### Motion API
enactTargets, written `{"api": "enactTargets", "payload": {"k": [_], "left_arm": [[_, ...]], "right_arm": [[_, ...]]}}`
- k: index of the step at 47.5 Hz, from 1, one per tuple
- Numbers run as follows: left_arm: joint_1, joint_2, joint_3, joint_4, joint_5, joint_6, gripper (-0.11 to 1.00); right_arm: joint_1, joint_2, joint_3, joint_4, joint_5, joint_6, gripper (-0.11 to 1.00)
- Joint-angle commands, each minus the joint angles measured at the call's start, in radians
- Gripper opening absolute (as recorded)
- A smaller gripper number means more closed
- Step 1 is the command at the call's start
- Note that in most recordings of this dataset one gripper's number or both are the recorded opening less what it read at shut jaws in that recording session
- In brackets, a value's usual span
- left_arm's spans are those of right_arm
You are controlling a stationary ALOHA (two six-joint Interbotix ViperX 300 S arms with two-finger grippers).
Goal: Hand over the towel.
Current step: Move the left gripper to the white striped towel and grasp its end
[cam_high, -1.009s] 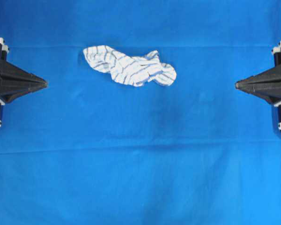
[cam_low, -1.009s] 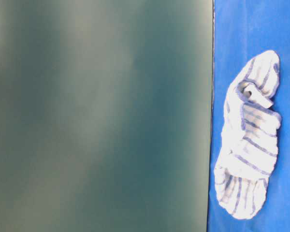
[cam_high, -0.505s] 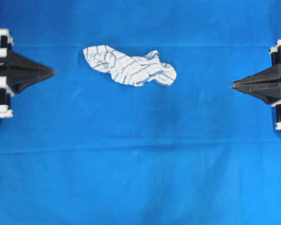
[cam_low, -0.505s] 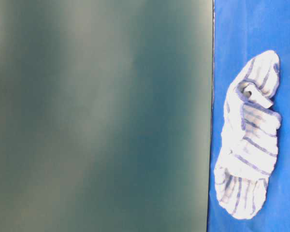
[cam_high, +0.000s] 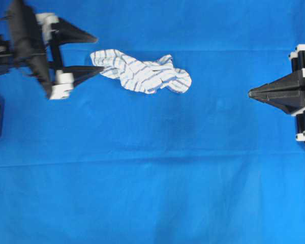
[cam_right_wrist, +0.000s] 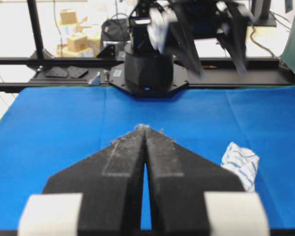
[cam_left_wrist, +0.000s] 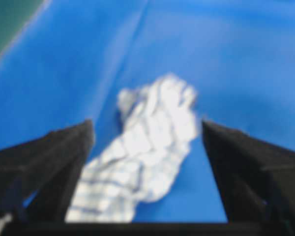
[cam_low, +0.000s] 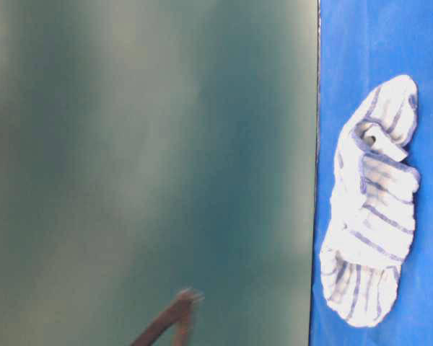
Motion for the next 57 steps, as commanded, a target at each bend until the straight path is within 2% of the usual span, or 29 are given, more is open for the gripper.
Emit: {"api": "enactTargets", "payload": {"k": [1, 13, 22, 31, 41, 45, 53, 57], "left_arm": [[0.02, 0.104, -0.058, -0.002, 0.032, 0.015, 0.91], [0.018, 0.377, -0.17, -0.002, 0.057, 0.038, 0.93], [0.023, 0.522, -0.215, -0.002, 0.055, 0.04, 0.93], [0.029, 0.591, -0.227, -0.002, 0.057, 0.052, 0.93], [0.029, 0.583, -0.225, -0.002, 0.075, 0.13, 0.9], [0.029, 0.578, -0.233, -0.003, 0.101, 0.132, 0.77], [0.029, 0.532, -0.233, -0.003, 0.121, 0.132, 0.32], [0.029, 0.494, -0.232, -0.003, 0.126, 0.129, 0.16]], "right_arm": [[0.0, 0.005, -0.023, 0.0, -0.012, 0.002, 0.0], [0.0, 0.011, -0.021, 0.0, -0.009, 0.002, 0.0], [-0.002, 0.021, -0.02, 0.0, -0.011, 0.002, 0.0], [-0.002, 0.031, -0.018, 0.0, -0.012, 0.002, 0.0], [-0.002, 0.037, -0.018, 0.0, -0.011, 0.002, 0.0], [-0.002, 0.038, -0.017, 0.0, -0.011, 0.002, 0.0], [0.0, 0.04, -0.018, 0.0, -0.009, 0.006, 0.0], [-0.002, 0.04, -0.018, 0.0, -0.008, 0.011, 0.0]]}}
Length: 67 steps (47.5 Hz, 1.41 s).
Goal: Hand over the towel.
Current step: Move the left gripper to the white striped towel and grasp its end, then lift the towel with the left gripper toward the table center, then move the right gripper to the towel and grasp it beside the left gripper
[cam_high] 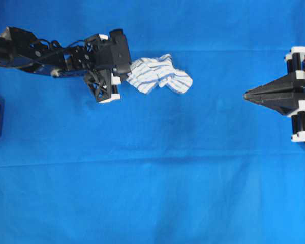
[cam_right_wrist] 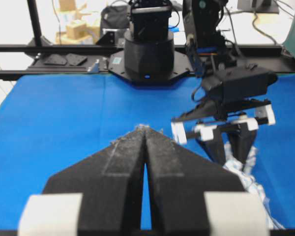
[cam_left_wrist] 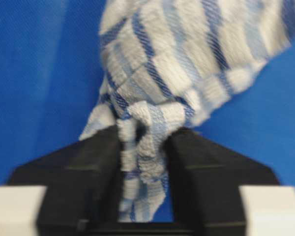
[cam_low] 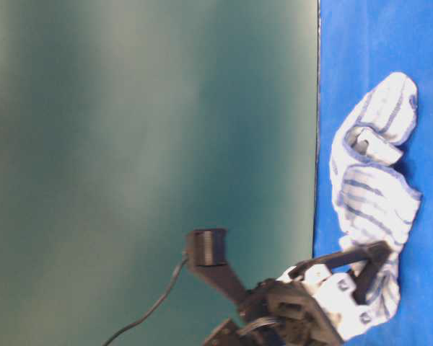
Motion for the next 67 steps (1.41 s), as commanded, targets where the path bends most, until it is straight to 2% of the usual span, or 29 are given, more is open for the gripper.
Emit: {"api": "enactTargets", "payload": {"k": [1, 10, 20, 28, 39, 55, 67], "left_arm": [[-0.002, -0.071, -0.009, -0.002, 0.003, -0.002, 0.13], [-0.015, -0.207, -0.021, -0.003, 0.041, -0.012, 0.13], [-0.086, -0.379, -0.055, -0.006, 0.044, -0.025, 0.13], [-0.138, -0.463, -0.089, -0.006, 0.04, -0.054, 0.13], [-0.187, -0.483, -0.117, -0.006, 0.008, -0.117, 0.13], [-0.189, -0.48, -0.118, -0.006, 0.009, -0.124, 0.13], [-0.193, -0.48, -0.117, -0.006, 0.008, -0.124, 0.13]], "right_arm": [[-0.002, 0.005, -0.018, 0.0, -0.006, 0.003, 0.0], [-0.002, 0.005, -0.018, 0.002, -0.009, 0.003, 0.0], [-0.002, 0.005, -0.018, 0.0, -0.005, -0.006, 0.0], [-0.002, 0.005, -0.018, -0.005, -0.009, -0.015, 0.0], [0.0, 0.014, -0.018, -0.011, -0.011, -0.021, 0.0], [-0.02, 0.029, -0.023, -0.008, -0.038, -0.018, 0.0], [-0.04, 0.114, -0.051, -0.006, -0.092, -0.011, 0.02]]}}
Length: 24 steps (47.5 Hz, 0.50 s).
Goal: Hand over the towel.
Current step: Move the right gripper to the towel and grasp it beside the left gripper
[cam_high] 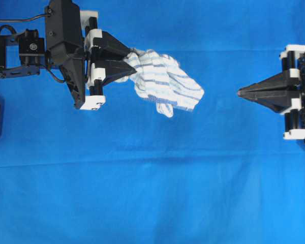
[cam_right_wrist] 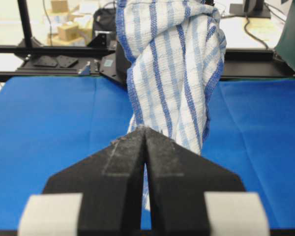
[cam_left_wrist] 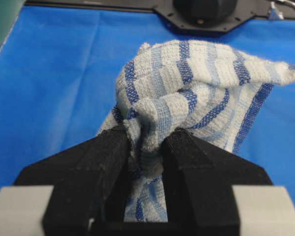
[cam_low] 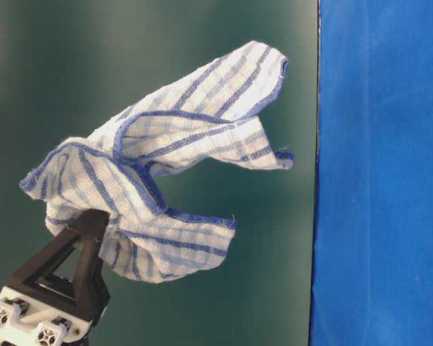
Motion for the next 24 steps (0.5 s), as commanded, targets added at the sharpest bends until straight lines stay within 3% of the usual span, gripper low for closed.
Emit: {"api": "enactTargets", "payload": {"k": [1, 9, 13, 24], "left_arm": [[-0.003, -0.011, -0.021, -0.002, -0.009, -0.002, 0.13], [-0.003, -0.011, -0.021, -0.002, -0.011, -0.003, 0.13], [-0.005, -0.009, -0.021, -0.002, -0.011, -0.002, 0.13], [-0.006, -0.009, -0.025, -0.002, -0.012, -0.002, 0.13]], "right_arm": [[-0.02, 0.043, -0.04, 0.005, -0.021, 0.005, 0.05], [-0.075, 0.141, -0.086, 0.029, -0.041, 0.008, 0.56], [-0.092, 0.209, -0.124, 0.031, -0.063, 0.008, 0.72], [-0.086, 0.388, -0.252, 0.029, -0.107, 0.011, 0.73]]}}
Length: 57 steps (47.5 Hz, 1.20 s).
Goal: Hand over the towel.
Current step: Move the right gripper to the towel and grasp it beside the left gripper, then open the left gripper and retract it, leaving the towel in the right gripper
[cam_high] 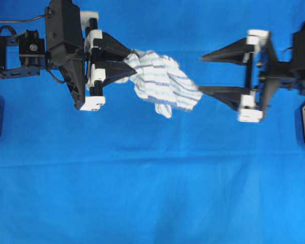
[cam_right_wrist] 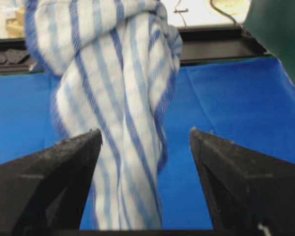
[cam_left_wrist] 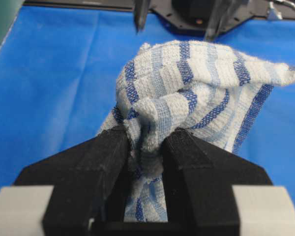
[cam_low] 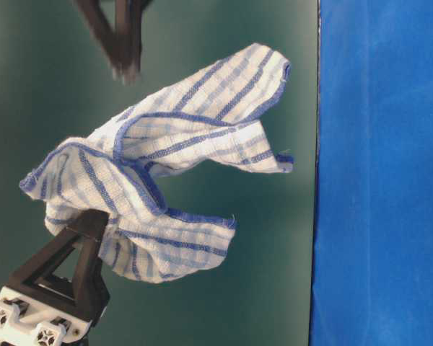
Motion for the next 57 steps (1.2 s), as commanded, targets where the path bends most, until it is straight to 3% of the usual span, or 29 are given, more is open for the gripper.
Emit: {"api": "enactTargets", "payload": {"k": [1, 19, 31, 35, 43, 57], "left_arm": [[-0.005, -0.009, -0.025, -0.002, -0.012, 0.0, 0.13], [-0.008, -0.011, -0.02, -0.002, -0.012, -0.002, 0.13], [-0.008, -0.014, -0.017, -0.002, -0.011, 0.002, 0.13], [-0.012, -0.012, -0.018, -0.002, -0.012, 0.006, 0.13], [-0.012, -0.009, -0.023, -0.002, -0.015, 0.002, 0.13], [-0.014, -0.002, -0.026, -0.003, -0.035, -0.008, 0.13]], "right_arm": [[0.005, 0.06, -0.066, 0.002, -0.026, 0.003, 0.73], [0.008, 0.275, -0.262, 0.006, 0.005, 0.005, 0.73], [0.002, 0.291, -0.284, 0.02, 0.021, 0.003, 0.71], [0.002, 0.29, -0.284, 0.02, 0.026, 0.003, 0.57], [0.002, 0.29, -0.284, 0.02, 0.035, 0.002, 0.08], [0.002, 0.281, -0.281, 0.02, 0.035, 0.002, 0.06]]}}
